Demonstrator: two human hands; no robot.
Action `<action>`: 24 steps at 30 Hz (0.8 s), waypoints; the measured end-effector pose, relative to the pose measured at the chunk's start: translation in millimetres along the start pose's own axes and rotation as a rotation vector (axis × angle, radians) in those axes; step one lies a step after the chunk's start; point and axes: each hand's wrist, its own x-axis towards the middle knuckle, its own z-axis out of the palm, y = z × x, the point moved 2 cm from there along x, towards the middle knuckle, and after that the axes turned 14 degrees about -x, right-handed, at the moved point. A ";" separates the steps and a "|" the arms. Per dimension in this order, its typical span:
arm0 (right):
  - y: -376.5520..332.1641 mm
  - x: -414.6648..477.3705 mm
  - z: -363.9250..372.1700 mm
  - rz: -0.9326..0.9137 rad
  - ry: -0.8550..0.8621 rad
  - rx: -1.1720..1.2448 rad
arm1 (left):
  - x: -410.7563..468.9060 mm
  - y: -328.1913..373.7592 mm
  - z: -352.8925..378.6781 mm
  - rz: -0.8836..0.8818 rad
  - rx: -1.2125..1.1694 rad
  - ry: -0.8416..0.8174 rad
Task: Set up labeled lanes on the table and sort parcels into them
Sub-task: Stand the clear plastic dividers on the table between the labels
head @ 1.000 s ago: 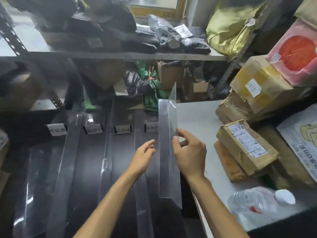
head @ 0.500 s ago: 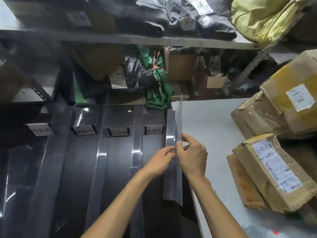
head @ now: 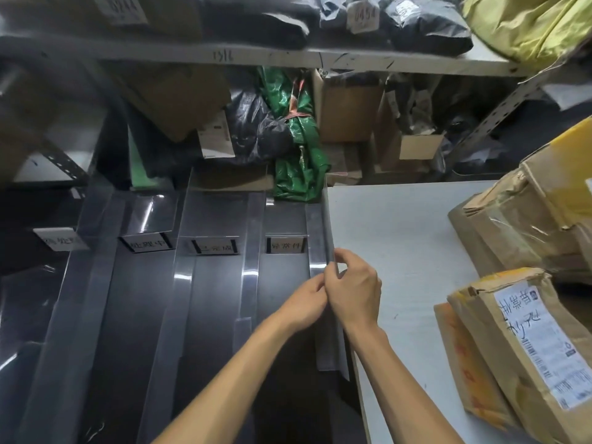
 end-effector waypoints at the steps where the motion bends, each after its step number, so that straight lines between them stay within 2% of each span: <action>1: 1.0 1.4 1.7 0.001 -0.004 0.003 | 1.9 -1.5 0.6 -0.010 -0.005 0.002; 18: 17.5 22.0 13.0 0.036 -0.053 -0.011 | 29.0 -10.3 9.6 -0.033 -0.068 0.022; 24: 15.1 24.3 14.9 0.025 -0.161 -0.030 | 38.5 -18.2 14.6 -0.010 -0.145 0.059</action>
